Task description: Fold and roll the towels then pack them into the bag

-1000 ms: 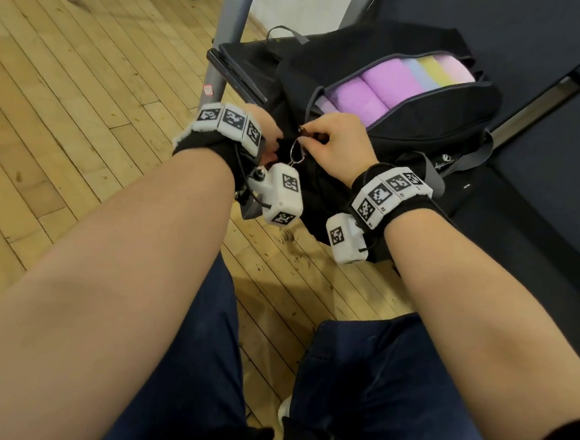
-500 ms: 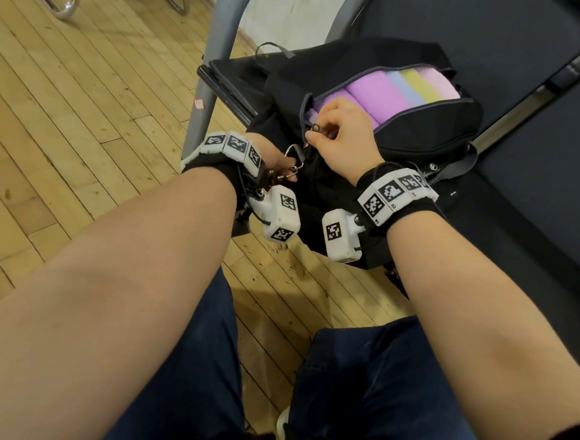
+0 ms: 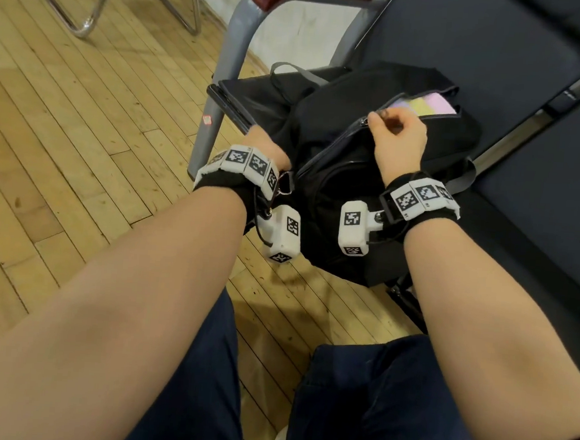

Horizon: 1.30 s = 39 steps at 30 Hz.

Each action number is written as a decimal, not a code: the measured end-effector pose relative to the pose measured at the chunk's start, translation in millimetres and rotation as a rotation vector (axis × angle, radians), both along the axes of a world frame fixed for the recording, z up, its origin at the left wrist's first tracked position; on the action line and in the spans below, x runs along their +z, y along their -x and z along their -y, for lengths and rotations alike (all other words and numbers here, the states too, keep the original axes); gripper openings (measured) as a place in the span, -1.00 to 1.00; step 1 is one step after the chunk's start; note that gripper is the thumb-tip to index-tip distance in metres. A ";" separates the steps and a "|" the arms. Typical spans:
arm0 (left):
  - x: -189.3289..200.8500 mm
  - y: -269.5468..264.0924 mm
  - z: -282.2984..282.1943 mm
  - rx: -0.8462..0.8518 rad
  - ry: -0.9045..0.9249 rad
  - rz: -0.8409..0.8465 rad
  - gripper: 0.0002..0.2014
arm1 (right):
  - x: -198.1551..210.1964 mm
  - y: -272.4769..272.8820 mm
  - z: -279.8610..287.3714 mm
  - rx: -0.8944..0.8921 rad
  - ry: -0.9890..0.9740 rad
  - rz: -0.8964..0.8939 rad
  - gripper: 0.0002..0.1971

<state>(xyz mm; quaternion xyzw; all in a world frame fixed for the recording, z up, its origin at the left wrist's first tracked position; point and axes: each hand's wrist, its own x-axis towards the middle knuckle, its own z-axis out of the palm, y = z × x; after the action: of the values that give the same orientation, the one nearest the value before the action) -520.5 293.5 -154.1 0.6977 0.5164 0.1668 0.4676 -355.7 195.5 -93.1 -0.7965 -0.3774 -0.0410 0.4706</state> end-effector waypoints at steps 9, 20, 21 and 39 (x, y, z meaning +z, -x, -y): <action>40.9 -47.8 28.5 -0.212 -0.608 0.262 -0.59 | 9.9 -11.2 -0.7 0.077 0.016 -0.142 -0.80; 50.2 -80.0 18.1 -0.189 -0.630 0.083 -0.71 | 31.0 -51.5 -6.5 0.061 0.143 -0.183 -0.86; 50.8 -79.4 17.3 -0.184 -0.595 0.099 -0.72 | 32.4 -60.2 -7.0 0.003 0.118 -0.202 -0.83; 123.7 -179.6 -8.7 -0.640 -0.462 -0.084 -0.61 | 65.9 -143.6 -5.0 0.033 0.274 -0.272 -0.76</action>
<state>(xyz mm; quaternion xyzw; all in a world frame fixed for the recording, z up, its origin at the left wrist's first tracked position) -340.9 302.2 -30.4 0.9164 0.2406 0.0959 0.3052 -212.1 200.5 -27.1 -0.8451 -0.3253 0.1265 0.4049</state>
